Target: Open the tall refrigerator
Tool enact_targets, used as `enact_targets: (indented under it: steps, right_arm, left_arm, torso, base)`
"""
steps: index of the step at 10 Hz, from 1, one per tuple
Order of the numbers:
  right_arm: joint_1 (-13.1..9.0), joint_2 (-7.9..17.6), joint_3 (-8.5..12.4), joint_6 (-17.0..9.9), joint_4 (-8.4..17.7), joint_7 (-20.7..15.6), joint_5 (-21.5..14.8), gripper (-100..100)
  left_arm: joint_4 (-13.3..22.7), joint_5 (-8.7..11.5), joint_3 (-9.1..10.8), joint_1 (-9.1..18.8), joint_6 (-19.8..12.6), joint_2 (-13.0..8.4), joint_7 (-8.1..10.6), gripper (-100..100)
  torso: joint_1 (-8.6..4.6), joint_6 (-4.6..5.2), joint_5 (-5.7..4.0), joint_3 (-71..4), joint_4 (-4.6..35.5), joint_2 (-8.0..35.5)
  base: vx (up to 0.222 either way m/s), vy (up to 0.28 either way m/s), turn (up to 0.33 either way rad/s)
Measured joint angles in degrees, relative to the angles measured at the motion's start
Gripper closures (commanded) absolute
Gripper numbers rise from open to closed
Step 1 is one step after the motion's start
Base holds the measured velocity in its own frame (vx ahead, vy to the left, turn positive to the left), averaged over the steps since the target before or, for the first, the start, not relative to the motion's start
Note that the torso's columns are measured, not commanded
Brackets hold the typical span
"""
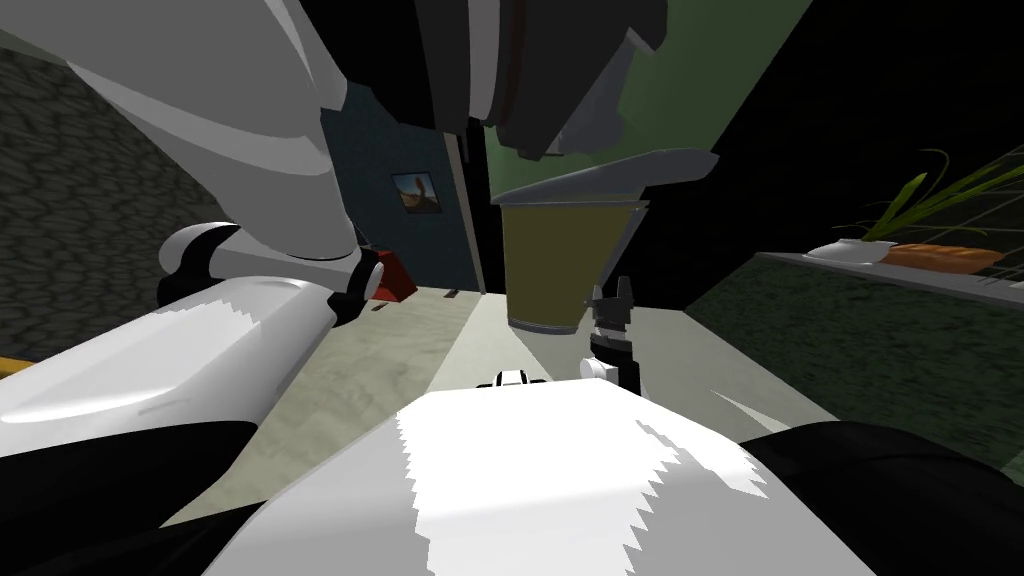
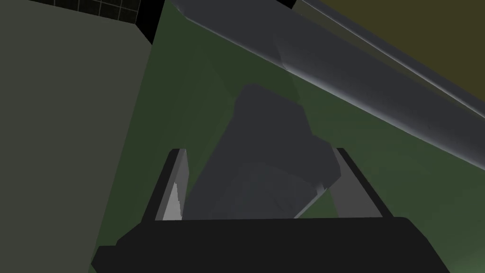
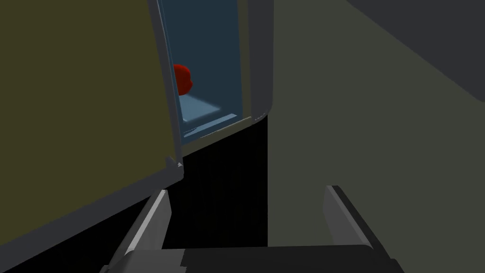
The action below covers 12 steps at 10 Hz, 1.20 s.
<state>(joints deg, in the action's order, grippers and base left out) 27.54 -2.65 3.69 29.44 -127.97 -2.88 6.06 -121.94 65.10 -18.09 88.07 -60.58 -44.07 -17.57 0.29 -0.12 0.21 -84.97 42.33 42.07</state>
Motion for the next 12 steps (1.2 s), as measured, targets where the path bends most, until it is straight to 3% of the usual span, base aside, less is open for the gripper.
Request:
enact_targets:
  steps: [1, 2, 5, 11, 12]
  right_arm:
    - [0.00, 0.00, 0.00, 0.00, 0.00, 0.00, 0.00, 0]
    - [0.00, 0.00, 0.00, 0.00, 0.00, 0.00, 0.00, 0]
    - [0.00, -0.04, -0.03, 0.00, 0.00, 0.00, 0.00, 0]
    - [0.00, -0.03, -0.03, 0.00, 0.00, 0.00, 0.00, 0]
    - [-0.01, -0.03, -0.03, 0.00, 0.00, 0.00, 0.00, 0]
  left_arm:
    - [-0.17, 1.16, 0.35, 0.20, 0.40, 0.17, -0.24, 100]
    - [-0.21, 1.76, 0.46, 0.37, 0.69, 0.36, -0.47, -100]
    - [1.31, 4.61, 1.79, 3.85, -1.42, -1.05, 0.19, -100]
    - [5.01, 9.23, 3.72, 10.45, -4.74, -2.88, 0.94, -100]
    - [5.05, 9.32, 3.75, 10.58, -4.82, -2.88, 0.95, 0]
  torso:
    - [-0.01, 0.05, 0.01, 0.04, 0.04, 0.07]
    - [-0.15, 0.02, -0.03, 0.06, 0.07, 0.15]
    - [-1.09, 0.24, -0.56, 0.27, -0.04, 0.15]
    - [-0.09, 0.08, -0.10, 0.35, -0.06, 0.19]
    - [-0.08, 0.08, -0.10, 0.35, -0.09, 0.18]
  base:
    - [0.013, 0.247, -0.044]
    - [0.022, 0.091, -0.045]
    - [0.040, -0.045, -0.016]
    - [0.035, -0.024, -0.023]
    - [0.000, 0.000, 0.000]
